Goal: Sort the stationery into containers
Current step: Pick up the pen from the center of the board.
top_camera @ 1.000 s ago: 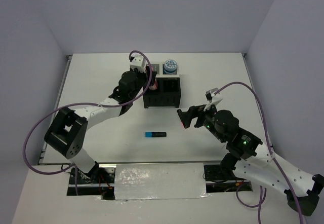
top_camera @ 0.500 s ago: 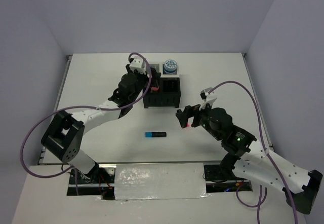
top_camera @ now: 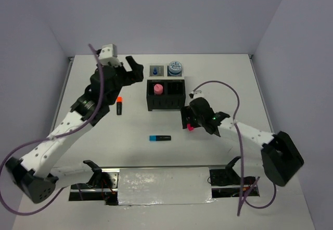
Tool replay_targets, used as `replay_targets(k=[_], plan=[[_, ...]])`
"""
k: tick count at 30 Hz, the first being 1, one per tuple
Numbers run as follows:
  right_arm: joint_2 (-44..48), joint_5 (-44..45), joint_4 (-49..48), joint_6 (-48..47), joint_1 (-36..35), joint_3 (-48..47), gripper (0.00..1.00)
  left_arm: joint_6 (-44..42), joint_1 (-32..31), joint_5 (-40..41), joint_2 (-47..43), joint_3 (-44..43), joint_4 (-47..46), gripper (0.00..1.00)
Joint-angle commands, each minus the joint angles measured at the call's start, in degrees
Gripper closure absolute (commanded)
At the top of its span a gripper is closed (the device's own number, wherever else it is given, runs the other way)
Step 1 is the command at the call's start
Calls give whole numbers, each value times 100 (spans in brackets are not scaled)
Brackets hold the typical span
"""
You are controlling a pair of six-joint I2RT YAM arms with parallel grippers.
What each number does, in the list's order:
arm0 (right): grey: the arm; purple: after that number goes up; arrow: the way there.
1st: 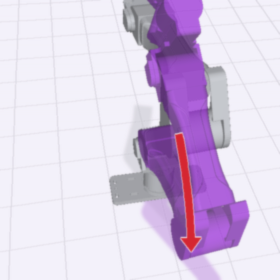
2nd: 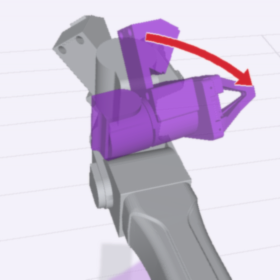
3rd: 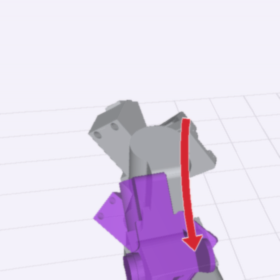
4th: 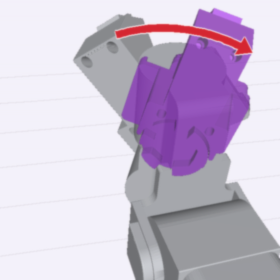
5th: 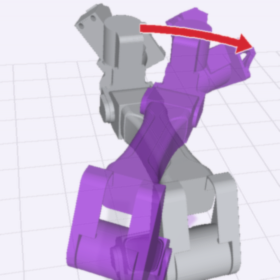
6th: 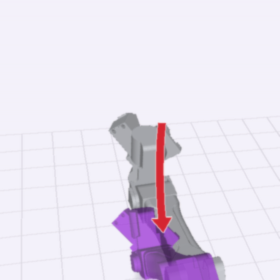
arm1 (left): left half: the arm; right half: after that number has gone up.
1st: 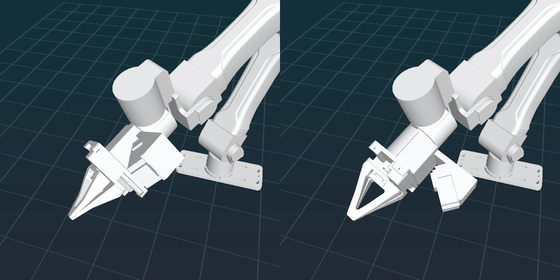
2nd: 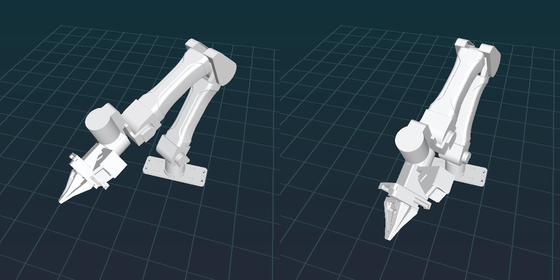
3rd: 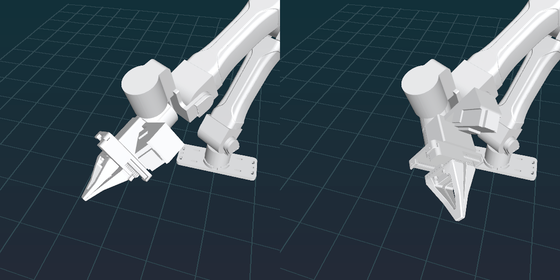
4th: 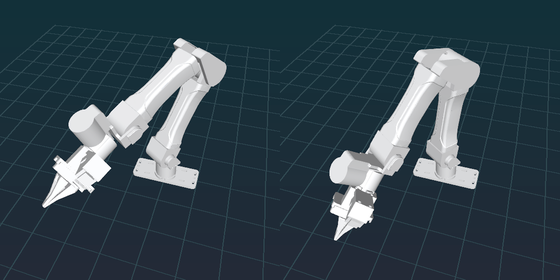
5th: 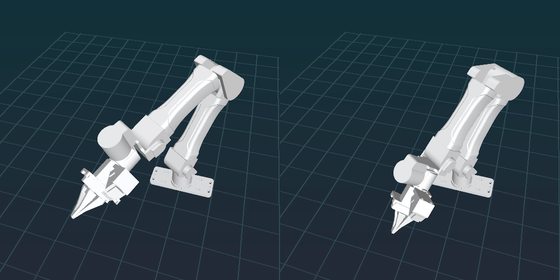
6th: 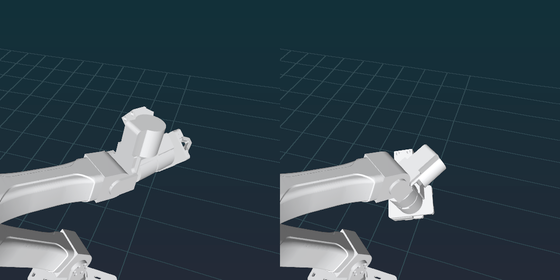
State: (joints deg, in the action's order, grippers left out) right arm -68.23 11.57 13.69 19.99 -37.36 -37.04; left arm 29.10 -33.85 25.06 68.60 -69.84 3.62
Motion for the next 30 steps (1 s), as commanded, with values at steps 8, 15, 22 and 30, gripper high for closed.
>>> replay_targets(k=[8,15,22,30], plan=[[-1816,-156,-25,-101,212,-805,36,342,9,113,-2043,578,2608,1],[-2651,-103,519,-30,221,-1288,60,210,10,95,-2245,428,3206,1],[-2161,-199,503,294,230,-1043,95,166,10,201,-2412,419,3347,1],[-618,-59,784,681,186,-446,100,552,1,-1324,-2272,647,2751,1]])
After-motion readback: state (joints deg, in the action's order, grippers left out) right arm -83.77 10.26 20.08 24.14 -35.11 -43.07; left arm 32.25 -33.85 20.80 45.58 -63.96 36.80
